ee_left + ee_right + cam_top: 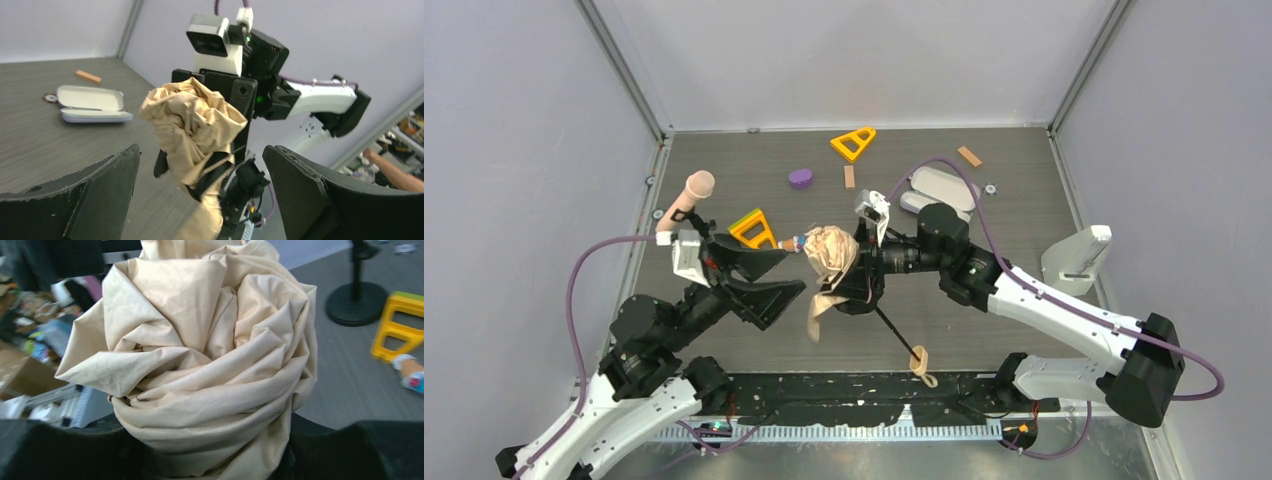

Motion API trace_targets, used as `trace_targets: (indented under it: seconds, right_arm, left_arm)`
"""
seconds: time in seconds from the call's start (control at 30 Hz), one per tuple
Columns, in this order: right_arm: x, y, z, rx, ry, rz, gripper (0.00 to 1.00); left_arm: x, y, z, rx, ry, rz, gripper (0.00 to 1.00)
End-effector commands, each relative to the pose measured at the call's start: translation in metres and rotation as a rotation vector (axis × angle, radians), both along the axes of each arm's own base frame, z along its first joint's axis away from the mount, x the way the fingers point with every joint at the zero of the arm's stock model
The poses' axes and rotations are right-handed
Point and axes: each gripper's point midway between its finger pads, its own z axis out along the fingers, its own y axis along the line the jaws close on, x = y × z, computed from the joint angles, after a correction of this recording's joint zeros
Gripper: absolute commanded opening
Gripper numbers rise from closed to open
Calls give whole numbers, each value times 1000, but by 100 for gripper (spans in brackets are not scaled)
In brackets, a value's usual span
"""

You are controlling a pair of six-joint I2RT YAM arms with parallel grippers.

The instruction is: Put away the umbrella

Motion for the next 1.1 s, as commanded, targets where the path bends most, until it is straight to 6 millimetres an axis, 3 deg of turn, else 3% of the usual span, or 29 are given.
trace_targets:
  seconds: [0.0, 0.1, 0.4, 0.47, 0.57, 0.67, 0.77, 0.9, 0.93, 0.97, 1.07]
  right_arm:
    - [-64, -5, 65, 167, 4, 372, 6]
    - [-69, -3, 66, 177, 22, 418, 6]
    - [-76, 10, 45, 101, 41, 469, 6]
    - [-74, 11, 42, 91, 43, 464, 6]
    - [-71, 12, 34, 63, 47, 449, 6]
    - [-63, 15, 28, 41, 44, 399, 6]
    - [-48, 17, 18, -1, 41, 302, 12]
    - [-18, 15, 3, -44, -3, 68, 33]
    - [-7, 13, -4, -65, -37, -21, 42]
    - [-11, 14, -9, -87, -53, -41, 49]
    - [13, 12, -42, -221, -154, -236, 60]
  left_arm:
    - [-21, -30, 4, 106, -66, -198, 100]
    - [-21, -41, 6, 113, -66, -242, 100]
    - [-16, -59, 11, 31, -48, -298, 99]
    - [-17, -63, 8, 9, -41, -320, 81]
    - [-18, -66, 3, -11, -22, -339, 33]
    - [-17, -68, -4, -19, -4, -346, 1]
    - [-16, -66, -8, -19, 7, -336, 0]
    - [-3, -59, -13, -61, 44, -252, 0]
    - [0, -57, -15, -80, 61, -233, 0]
    - [3, -55, -15, -103, 70, -215, 0]
    - [9, -53, -15, -144, 96, -187, 0]
